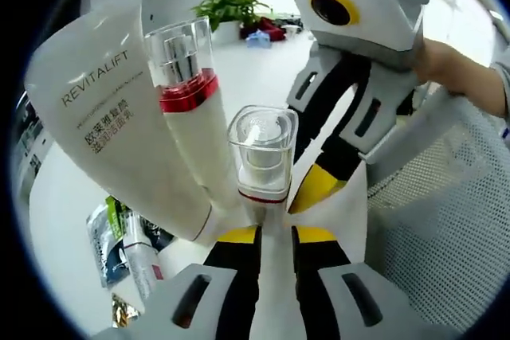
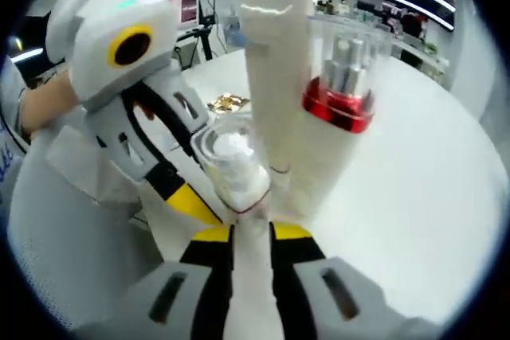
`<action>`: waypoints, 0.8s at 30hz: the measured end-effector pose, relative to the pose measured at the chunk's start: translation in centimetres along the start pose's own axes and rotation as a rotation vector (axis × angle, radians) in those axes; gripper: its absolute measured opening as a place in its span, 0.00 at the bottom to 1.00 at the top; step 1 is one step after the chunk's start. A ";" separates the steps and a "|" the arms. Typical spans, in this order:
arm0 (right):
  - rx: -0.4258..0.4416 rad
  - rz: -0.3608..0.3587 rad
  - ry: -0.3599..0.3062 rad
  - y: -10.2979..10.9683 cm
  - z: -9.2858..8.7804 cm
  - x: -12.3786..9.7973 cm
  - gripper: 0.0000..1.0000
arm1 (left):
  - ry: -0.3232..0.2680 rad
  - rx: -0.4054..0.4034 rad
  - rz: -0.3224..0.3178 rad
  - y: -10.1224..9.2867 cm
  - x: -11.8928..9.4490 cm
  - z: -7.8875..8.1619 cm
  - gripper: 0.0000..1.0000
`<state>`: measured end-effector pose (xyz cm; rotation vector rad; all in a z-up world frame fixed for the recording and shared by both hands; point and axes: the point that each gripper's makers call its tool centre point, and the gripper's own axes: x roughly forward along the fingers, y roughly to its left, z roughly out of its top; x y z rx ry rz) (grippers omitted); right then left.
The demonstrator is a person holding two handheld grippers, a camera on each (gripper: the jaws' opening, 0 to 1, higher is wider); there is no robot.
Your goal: Arrange the skincare products in the storage area until every visible bottle or jar stands upright without overlapping.
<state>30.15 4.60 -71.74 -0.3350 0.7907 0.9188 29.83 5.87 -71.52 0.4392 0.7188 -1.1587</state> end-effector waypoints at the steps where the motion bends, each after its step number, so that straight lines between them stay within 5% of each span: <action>1: -0.008 -0.008 0.009 -0.1 -0.2 0.1 0.17 | -0.001 -0.004 0.002 0.0 0.1 0.0 0.12; 24: -0.092 -0.078 0.035 -1.3 -0.2 0.7 0.15 | -0.038 0.023 0.067 1.2 0.5 0.8 0.12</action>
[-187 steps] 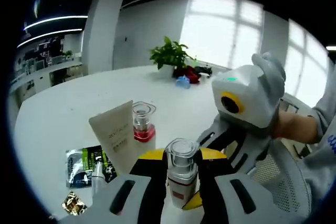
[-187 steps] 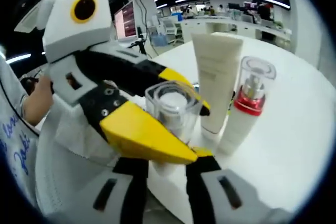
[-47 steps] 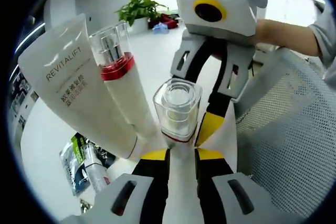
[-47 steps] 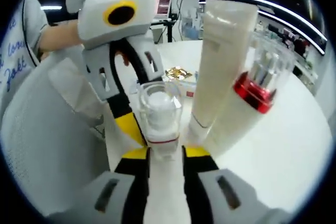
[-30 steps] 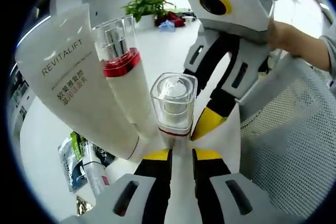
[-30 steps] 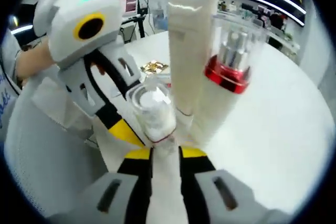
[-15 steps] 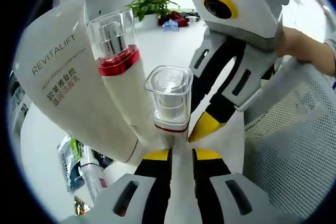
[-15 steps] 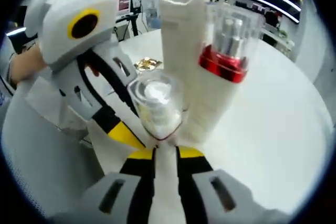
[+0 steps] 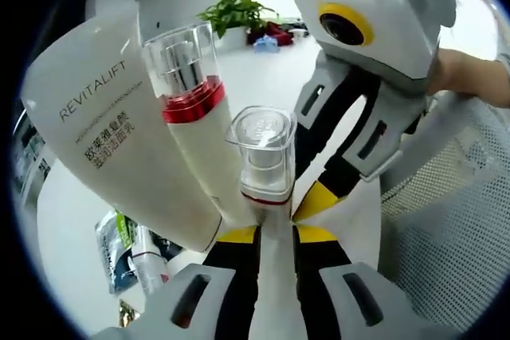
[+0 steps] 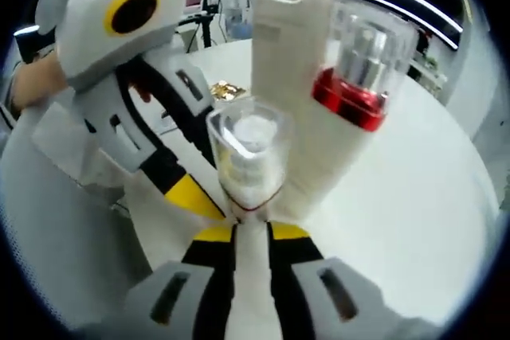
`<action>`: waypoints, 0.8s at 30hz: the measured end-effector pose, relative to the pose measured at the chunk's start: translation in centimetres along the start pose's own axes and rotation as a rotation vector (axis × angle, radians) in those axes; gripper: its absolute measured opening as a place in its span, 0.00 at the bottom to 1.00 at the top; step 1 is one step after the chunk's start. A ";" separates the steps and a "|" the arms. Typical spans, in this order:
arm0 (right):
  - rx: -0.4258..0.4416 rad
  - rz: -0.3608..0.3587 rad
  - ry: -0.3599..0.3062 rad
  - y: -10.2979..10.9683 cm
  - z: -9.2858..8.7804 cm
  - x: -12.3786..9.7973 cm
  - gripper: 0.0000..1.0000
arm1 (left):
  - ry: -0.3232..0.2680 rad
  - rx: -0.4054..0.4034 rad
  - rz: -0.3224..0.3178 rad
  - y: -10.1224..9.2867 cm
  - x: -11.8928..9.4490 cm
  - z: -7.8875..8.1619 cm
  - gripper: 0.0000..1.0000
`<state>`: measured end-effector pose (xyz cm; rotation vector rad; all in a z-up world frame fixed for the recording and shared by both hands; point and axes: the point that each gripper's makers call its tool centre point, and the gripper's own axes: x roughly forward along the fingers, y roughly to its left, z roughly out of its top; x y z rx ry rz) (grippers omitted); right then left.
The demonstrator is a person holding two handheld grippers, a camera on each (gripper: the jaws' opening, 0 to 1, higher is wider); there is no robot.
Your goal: Arrange the skincare products in the storage area until every visible bottle or jar stands upright without overlapping.
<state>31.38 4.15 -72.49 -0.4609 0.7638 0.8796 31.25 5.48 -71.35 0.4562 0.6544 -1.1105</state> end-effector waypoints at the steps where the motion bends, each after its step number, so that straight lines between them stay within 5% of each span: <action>1: 0.000 -0.003 -0.001 -0.1 0.1 0.1 0.15 | -0.004 -0.001 0.004 0.1 0.0 0.0 0.12; 24: 0.010 -0.059 -0.026 -1.1 0.5 0.2 0.14 | -0.062 0.011 0.022 0.6 0.1 0.8 0.19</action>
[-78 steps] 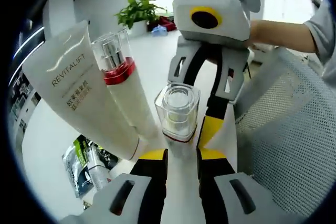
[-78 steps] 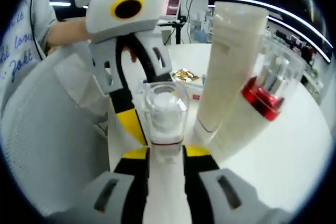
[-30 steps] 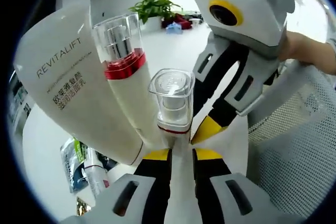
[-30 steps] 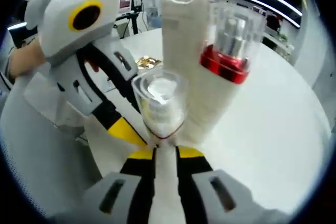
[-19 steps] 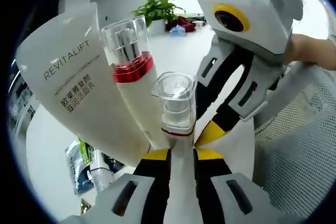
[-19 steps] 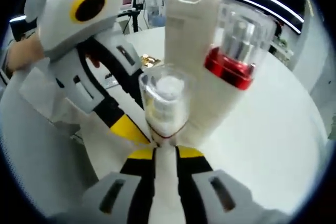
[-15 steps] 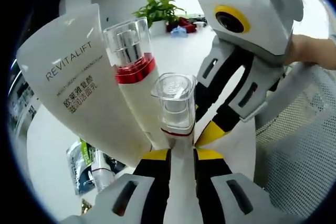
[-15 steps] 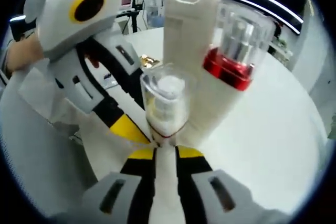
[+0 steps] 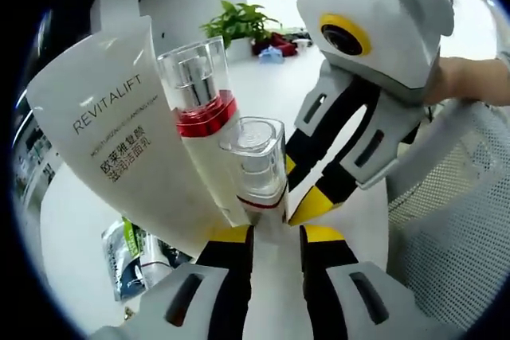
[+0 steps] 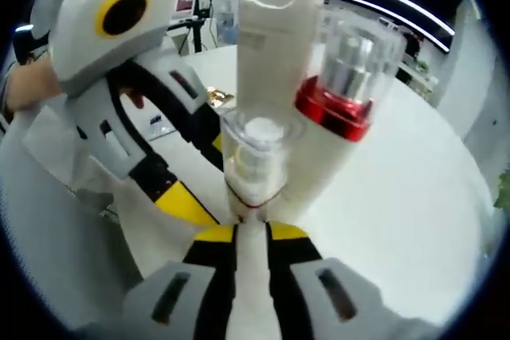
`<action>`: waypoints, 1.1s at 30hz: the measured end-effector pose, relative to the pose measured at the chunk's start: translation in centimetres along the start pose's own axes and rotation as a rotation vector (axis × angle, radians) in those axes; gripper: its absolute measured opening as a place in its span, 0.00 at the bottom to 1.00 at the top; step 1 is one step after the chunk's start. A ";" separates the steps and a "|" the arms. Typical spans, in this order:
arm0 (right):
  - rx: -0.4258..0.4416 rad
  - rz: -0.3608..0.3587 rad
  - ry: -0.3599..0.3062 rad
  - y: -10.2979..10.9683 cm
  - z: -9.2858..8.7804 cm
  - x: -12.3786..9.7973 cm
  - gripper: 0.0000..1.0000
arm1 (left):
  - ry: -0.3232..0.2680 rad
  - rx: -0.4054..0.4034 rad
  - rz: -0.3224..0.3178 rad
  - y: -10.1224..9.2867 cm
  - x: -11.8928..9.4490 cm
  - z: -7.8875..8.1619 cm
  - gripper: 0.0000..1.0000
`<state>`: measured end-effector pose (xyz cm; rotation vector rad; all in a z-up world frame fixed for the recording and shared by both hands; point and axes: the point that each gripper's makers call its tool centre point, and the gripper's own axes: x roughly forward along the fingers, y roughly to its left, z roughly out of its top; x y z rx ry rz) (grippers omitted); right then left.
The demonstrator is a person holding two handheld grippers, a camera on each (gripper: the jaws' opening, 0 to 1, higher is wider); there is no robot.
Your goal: Arrange the skincare products in the storage area until every visible bottle or jar stands upright without overlapping.
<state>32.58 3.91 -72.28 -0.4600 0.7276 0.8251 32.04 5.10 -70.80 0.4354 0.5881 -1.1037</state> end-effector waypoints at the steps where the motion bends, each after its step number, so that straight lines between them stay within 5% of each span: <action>1: 0.003 -0.006 -0.005 -0.1 0.1 0.0 0.14 | -0.003 -0.001 0.001 0.0 0.0 0.0 0.20; 22: 0.009 -0.004 -0.013 -0.1 0.2 -0.1 0.15 | -0.005 -0.017 0.004 0.2 -0.5 0.1 0.20; 33: 0.060 -0.024 -0.039 -0.7 0.6 -2.3 0.21 | 0.018 -0.033 0.043 1.1 -3.6 -0.2 0.25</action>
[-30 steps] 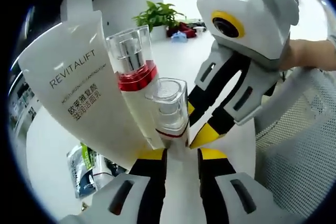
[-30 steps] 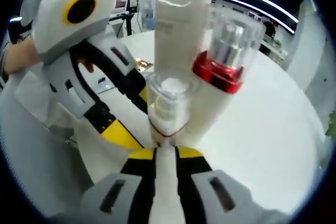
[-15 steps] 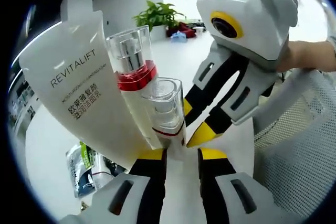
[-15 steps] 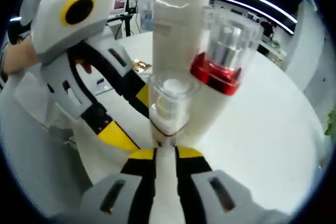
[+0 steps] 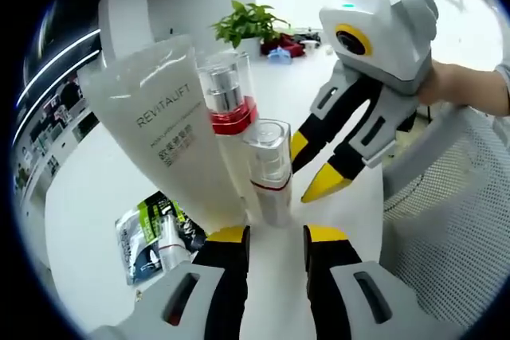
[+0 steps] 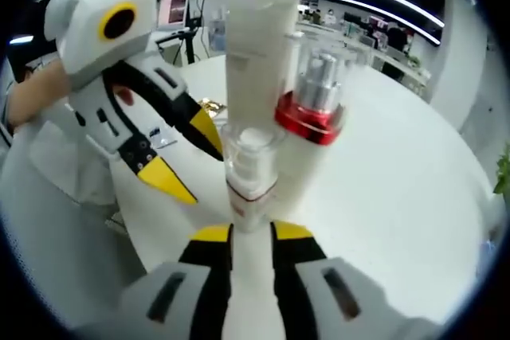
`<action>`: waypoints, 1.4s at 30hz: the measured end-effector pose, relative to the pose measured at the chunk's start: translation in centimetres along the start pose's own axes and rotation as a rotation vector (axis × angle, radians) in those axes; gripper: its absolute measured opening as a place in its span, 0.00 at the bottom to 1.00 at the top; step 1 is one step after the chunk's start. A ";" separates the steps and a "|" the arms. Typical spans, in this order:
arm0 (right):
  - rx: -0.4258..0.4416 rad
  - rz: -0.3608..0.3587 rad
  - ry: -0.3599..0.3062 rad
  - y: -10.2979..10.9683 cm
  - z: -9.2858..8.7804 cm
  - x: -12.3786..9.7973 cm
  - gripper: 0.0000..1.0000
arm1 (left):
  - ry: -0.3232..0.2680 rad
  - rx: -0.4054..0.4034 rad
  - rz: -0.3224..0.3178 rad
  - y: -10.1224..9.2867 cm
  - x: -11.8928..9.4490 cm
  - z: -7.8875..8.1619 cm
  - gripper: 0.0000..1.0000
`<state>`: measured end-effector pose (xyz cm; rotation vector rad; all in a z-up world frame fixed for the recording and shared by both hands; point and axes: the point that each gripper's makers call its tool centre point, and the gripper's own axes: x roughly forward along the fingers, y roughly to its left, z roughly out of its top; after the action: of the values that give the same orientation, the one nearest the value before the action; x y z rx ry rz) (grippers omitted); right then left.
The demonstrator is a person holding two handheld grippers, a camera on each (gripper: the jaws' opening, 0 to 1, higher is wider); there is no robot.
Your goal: Arrange the skincare products in the storage area until every visible bottle or jar stands upright without overlapping.
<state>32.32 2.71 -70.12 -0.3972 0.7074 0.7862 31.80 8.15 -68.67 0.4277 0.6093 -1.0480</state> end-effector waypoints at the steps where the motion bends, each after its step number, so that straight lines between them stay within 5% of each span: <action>1: 0.013 -0.006 -0.005 -0.1 0.1 -0.3 0.23 | -0.001 -0.001 0.006 0.1 -0.3 0.1 0.26; 14: 0.020 -0.046 -0.060 0.5 2.5 -4.0 0.44 | -0.040 -0.049 0.100 2.0 -5.4 1.2 0.50; 30: 0.025 -0.113 -0.098 0.4 4.4 -7.8 0.68 | -0.007 -0.102 0.219 3.6 -11.9 -0.6 0.73; 33: 0.025 -0.128 -0.098 0.4 4.5 -8.1 0.73 | 0.045 -0.082 0.222 3.4 -12.4 -1.4 0.79; 42: 0.028 -0.135 -0.105 0.7 4.9 -8.9 0.80 | 0.038 -0.097 0.256 3.7 -13.8 -2.0 0.90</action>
<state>29.47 1.46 -60.41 -0.3720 0.5869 0.6638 29.61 20.26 -61.04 0.4288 0.6190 -0.7648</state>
